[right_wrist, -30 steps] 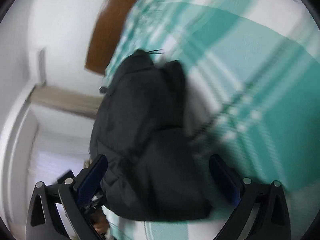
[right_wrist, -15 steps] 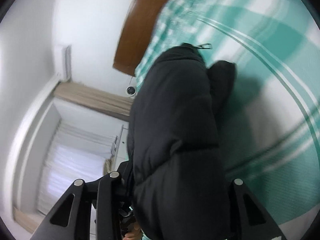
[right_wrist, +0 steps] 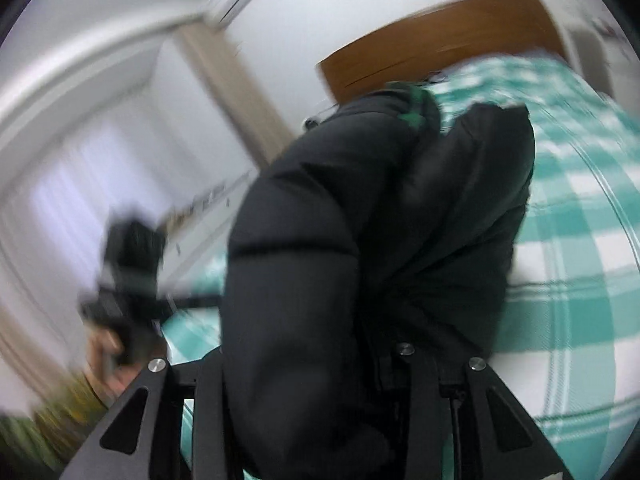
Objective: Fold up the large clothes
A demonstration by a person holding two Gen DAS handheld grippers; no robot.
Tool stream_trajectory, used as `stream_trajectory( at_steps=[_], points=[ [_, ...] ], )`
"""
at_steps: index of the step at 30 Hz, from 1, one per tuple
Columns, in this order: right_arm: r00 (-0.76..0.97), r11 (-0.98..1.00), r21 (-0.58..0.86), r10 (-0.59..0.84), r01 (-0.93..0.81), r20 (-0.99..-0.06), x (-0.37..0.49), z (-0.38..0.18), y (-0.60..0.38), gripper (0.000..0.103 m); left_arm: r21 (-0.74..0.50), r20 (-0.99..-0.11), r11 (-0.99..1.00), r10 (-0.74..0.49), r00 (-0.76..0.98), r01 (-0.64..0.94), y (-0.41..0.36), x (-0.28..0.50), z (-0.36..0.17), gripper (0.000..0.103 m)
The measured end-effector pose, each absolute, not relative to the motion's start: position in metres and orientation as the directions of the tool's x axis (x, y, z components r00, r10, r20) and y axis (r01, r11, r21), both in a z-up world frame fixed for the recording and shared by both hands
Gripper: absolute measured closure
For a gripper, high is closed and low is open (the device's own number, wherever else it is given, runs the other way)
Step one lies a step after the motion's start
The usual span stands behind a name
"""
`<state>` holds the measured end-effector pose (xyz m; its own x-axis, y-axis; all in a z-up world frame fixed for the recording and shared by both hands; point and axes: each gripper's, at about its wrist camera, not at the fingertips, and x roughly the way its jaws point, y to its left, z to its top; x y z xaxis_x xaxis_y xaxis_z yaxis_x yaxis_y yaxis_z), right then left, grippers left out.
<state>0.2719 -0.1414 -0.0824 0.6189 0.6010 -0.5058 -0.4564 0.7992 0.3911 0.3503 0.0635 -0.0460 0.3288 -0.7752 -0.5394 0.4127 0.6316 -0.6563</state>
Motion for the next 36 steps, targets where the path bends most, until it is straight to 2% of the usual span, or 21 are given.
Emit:
stream_trajectory(
  at_steps=[2, 4, 7, 11, 15, 18, 19, 21, 22, 24, 26, 29, 31, 32, 33, 35, 36],
  points=[
    [0.608, 0.810, 0.303, 0.580, -0.503, -0.542, 0.264, -0.090, -0.108, 0.066, -0.684, -0.503, 0.582, -0.813, 0.295, 0.439, 0.063, 0.356, -0.039, 0.003],
    [0.607, 0.813, 0.210, 0.552, -0.542, -0.571, 0.253, -0.097, -0.081, 0.065, -0.674, -0.520, 0.588, -0.808, 0.278, 0.447, 0.059, 0.359, -0.036, 0.002],
    [0.650, 0.821, 0.059, 0.491, -0.568, -0.580, 0.234, -0.104, -0.059, 0.065, -0.596, -0.616, 0.657, -0.743, 0.261, 0.461, 0.035, 0.363, -0.040, 0.002],
    [0.700, 0.814, -0.095, 0.427, -0.573, -0.573, 0.218, -0.114, -0.051, 0.065, -0.397, -0.762, 0.759, -0.586, 0.274, 0.517, -0.009, 0.363, -0.037, 0.002],
    [0.744, 0.784, -0.230, 0.388, -0.577, -0.544, 0.201, -0.121, -0.048, 0.065, -0.215, -0.863, 0.836, -0.405, 0.302, 0.504, -0.048, 0.370, -0.046, 0.004],
    [0.761, 0.774, -0.274, 0.375, -0.571, -0.529, 0.191, -0.125, -0.049, 0.063, -0.135, -0.903, 0.894, -0.289, 0.317, 0.428, -0.050, 0.374, -0.059, 0.049],
    [0.758, 0.771, -0.274, 0.376, -0.575, -0.533, 0.195, -0.126, -0.051, 0.062, -0.166, -0.902, 0.897, -0.306, 0.306, 0.409, -0.046, 0.378, -0.061, 0.059],
    [0.756, 0.772, -0.264, 0.386, -0.579, -0.529, 0.200, -0.118, -0.047, 0.054, -0.236, -0.886, 0.891, -0.361, 0.291, 0.388, -0.031, 0.384, -0.062, 0.065],
    [0.731, 0.767, -0.225, 0.412, -0.600, -0.543, 0.197, -0.112, -0.050, 0.051, -0.261, -0.878, 0.887, -0.382, 0.288, 0.381, -0.021, 0.385, -0.063, 0.066],
    [0.636, 0.733, -0.068, 0.536, -0.677, -0.556, 0.189, -0.093, -0.063, 0.033, -0.306, -0.861, 0.884, -0.415, 0.294, 0.354, 0.004, 0.390, -0.065, 0.066],
    [0.566, 0.693, 0.088, 0.650, -0.716, -0.508, 0.181, -0.072, -0.090, 0.031, -0.341, -0.841, 0.878, -0.444, 0.308, 0.335, 0.032, 0.388, -0.072, 0.066],
    [0.584, 0.739, 0.178, 0.635, -0.649, -0.507, 0.200, -0.056, -0.120, 0.031, -0.399, -0.810, 0.867, -0.486, 0.328, 0.298, 0.073, 0.389, -0.090, 0.061],
    [0.624, 0.798, 0.150, 0.559, -0.584, -0.546, 0.223, -0.055, -0.131, 0.031, -0.434, -0.792, 0.862, -0.504, 0.343, 0.263, 0.098, 0.384, -0.104, 0.056],
    [0.632, 0.809, 0.131, 0.537, -0.572, -0.559, 0.235, -0.054, -0.130, 0.036, -0.444, -0.787, 0.860, -0.508, 0.351, 0.249, 0.109, 0.378, -0.109, 0.055],
    [0.630, 0.809, 0.119, 0.531, -0.575, -0.566, 0.241, -0.055, -0.125, 0.048, -0.448, -0.784, 0.861, -0.508, 0.356, 0.242, 0.115, 0.377, -0.114, 0.053],
    [0.616, 0.800, 0.103, 0.530, -0.591, -0.582, 0.248, -0.061, -0.106, 0.055, -0.456, -0.781, 0.861, -0.509, 0.361, 0.226, 0.126, 0.375, -0.124, 0.049],
    [0.603, 0.789, 0.098, 0.536, -0.606, -0.591, 0.253, -0.064, -0.097, 0.055, -0.471, -0.778, 0.856, -0.516, 0.358, 0.213, 0.130, 0.375, -0.128, 0.046]
  ],
)
